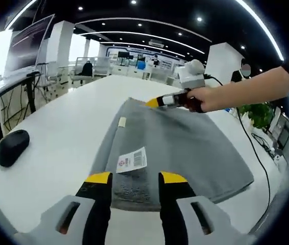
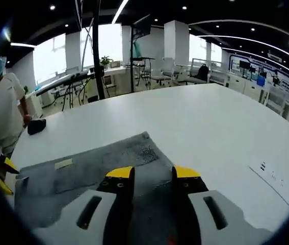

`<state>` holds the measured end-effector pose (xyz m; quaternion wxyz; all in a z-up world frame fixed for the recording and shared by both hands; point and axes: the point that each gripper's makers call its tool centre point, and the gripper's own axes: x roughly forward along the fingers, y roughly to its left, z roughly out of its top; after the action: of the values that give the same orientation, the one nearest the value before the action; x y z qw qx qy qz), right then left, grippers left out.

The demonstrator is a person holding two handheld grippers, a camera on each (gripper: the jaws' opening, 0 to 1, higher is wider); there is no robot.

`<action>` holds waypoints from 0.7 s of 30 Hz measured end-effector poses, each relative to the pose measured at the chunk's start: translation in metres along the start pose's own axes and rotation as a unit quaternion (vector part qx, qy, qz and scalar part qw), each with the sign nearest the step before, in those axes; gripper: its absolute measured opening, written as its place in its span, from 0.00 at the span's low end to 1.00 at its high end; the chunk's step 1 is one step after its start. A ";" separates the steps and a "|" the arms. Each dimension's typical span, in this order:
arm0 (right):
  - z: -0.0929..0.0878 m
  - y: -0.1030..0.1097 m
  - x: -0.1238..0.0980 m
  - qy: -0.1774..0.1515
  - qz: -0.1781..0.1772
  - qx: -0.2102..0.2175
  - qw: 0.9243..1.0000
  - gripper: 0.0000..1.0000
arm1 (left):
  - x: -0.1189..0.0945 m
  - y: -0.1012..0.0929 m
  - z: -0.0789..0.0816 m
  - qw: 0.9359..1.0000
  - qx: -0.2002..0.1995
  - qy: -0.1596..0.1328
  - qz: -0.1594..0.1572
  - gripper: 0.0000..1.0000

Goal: Fold the towel on the table until its edges align and the towel forms a compact rectangular stack.

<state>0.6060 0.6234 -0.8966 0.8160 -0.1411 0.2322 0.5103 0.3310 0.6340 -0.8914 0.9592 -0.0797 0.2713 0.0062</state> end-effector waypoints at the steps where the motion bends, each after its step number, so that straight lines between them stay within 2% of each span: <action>1: -0.004 -0.004 -0.005 0.003 -0.002 0.000 1.000 0.29 | 0.001 -0.006 0.001 1.000 0.005 0.001 -0.006 0.39; 3: -0.010 -0.006 -0.012 0.016 -0.002 -0.022 1.000 0.29 | 0.001 -0.015 0.003 1.000 0.015 0.005 -0.009 0.43; 5: -0.014 -0.006 -0.017 0.020 -0.001 -0.023 1.000 0.29 | 0.001 -0.024 0.004 0.999 0.031 0.010 -0.015 0.48; 10: -0.021 -0.012 -0.034 0.025 -0.001 -0.033 0.999 0.30 | 0.004 -0.045 0.008 0.998 0.042 0.009 -0.039 0.48; 12: -0.024 -0.014 -0.040 0.032 0.004 -0.034 0.999 0.30 | 0.004 -0.053 0.013 0.998 0.053 0.000 -0.043 0.50; 18: -0.034 -0.022 -0.055 0.049 0.012 -0.036 0.998 0.32 | 0.002 -0.070 0.015 0.997 0.054 -0.003 -0.048 0.55; 21: -0.039 -0.027 -0.064 0.051 0.008 -0.031 0.998 0.32 | 0.002 -0.085 0.012 0.996 0.053 0.004 -0.066 0.55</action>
<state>0.5976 0.5442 -0.8964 0.7943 -0.1905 0.2587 0.5156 0.3436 0.5516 -0.8698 0.9593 -0.0465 0.2689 -0.0720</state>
